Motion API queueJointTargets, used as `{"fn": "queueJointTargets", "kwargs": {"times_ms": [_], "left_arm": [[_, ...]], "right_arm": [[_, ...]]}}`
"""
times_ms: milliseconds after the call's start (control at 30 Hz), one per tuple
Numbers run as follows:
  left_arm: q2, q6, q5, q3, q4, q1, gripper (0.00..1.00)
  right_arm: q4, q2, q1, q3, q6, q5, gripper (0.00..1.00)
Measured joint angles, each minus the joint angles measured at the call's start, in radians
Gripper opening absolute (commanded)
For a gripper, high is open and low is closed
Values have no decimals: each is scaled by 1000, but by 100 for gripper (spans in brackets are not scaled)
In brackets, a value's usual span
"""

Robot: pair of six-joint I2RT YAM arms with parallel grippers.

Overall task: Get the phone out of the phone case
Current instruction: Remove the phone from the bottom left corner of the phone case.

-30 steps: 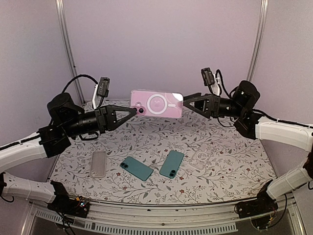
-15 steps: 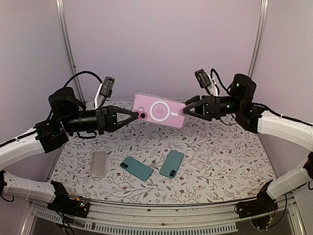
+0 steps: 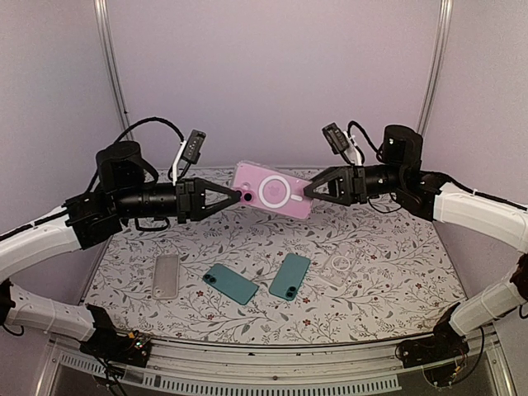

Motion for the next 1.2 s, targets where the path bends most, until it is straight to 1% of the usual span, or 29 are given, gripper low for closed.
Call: {"fn": "queueJointTargets", "kwargs": {"times_ms": [200,267,333,433,533,633,767,933,1033,1200], "left_arm": [[32,15,-7,26,-26,0,0],[34,18,-9,28,-31,0,0],[35,21,-15,29,-39,0,0],[35,23,-23,30,-49,0,0],[36,25,-27,31,-54,0,0],[45,32,-29,37,-75,2,1],[59,37,-45,51,-107,1,11],[69,36,-127,57,-147,0,16],[74,34,-172,58,-153,0,22],[103,26,-266,70,-162,0,26]], "right_arm": [[-21,2,-1,0,-14,20,30],[-24,7,-2,0,-17,22,23],[-26,15,-2,0,-19,23,19],[-33,23,-3,0,-20,21,16],[-32,23,-4,0,-21,9,5],[-24,19,-8,-4,-21,-19,0],[-7,14,-10,-32,-16,-7,0],[2,11,0,-55,-12,65,0],[2,5,13,-61,-9,119,0],[-1,2,33,-61,1,210,0]]}}
